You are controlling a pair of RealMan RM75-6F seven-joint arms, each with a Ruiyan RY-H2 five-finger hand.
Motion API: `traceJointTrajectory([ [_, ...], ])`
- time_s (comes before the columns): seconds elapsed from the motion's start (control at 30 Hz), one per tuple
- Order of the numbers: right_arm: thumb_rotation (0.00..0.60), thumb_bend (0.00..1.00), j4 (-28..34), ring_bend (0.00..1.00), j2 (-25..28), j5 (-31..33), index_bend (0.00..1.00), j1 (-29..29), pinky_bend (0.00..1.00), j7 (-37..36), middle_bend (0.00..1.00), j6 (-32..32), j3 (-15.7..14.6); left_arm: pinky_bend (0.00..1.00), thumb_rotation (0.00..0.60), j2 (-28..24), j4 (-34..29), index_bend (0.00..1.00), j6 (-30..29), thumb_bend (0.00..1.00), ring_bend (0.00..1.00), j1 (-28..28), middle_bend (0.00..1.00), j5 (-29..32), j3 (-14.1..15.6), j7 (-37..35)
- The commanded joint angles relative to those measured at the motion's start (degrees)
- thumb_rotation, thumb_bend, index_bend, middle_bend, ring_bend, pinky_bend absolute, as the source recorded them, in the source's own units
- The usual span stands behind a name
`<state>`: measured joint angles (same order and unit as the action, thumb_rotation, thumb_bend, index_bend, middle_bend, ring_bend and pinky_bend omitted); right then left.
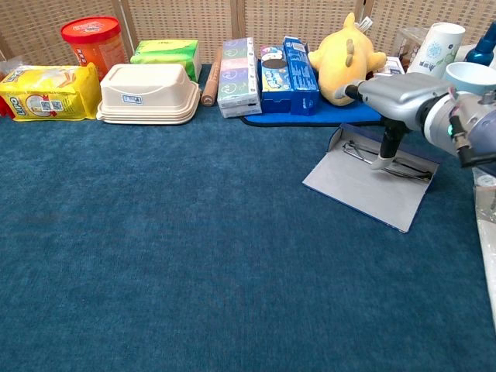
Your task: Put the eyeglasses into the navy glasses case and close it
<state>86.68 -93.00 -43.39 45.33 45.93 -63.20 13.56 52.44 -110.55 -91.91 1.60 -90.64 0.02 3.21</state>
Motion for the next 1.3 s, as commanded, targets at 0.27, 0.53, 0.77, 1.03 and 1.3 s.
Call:
traceJointTrajectory([
  [0.27,0.269,0.11,10.1,0.09,11.2,11.9,0.0,-0.2,0.11,-12.5,0.13,13.2,5.1,0.0,0.6,0.1,0.4,0.11,0.2,0.28,0.04,0.1,0.06,-0.1,0.2,-0.5],
  [0.53,0.241,0.11,8.7,0.09,13.5,15.9,0.0,1.6,0.11,-16.5,0.13,17.5,4.7,0.0,0.6,0.0,0.4,0.11,0.6,0.28,0.04,-0.1,0.06,-0.1,0.2,-0.6],
  [0.77,0.235,0.11,7.2,0.09,15.8,21.2,0.0,4.7,0.11,-17.4,0.13,21.4,1.8,0.0,0.6,0.3,0.2,0.11,1.7,0.28,0.04,-0.8,0.06,0.1,0.1,-0.2],
  [1.03,0.212,0.11,8.5,0.11,17.6,23.7,0.0,7.5,0.12,-18.2,0.14,22.6,-1.4,0.0,0.6,0.2,0.0,0.11,1.8,0.28,0.04,-0.8,0.06,0.2,0.2,0.1],
  [1.3,0.188,0.11,12.8,0.15,19.6,22.4,0.0,7.9,0.12,-20.4,0.14,22.1,-3.8,0.0,0.6,0.3,-0.1,0.1,1.9,0.28,0.04,-0.8,0.06,0.1,0.2,0.2],
])
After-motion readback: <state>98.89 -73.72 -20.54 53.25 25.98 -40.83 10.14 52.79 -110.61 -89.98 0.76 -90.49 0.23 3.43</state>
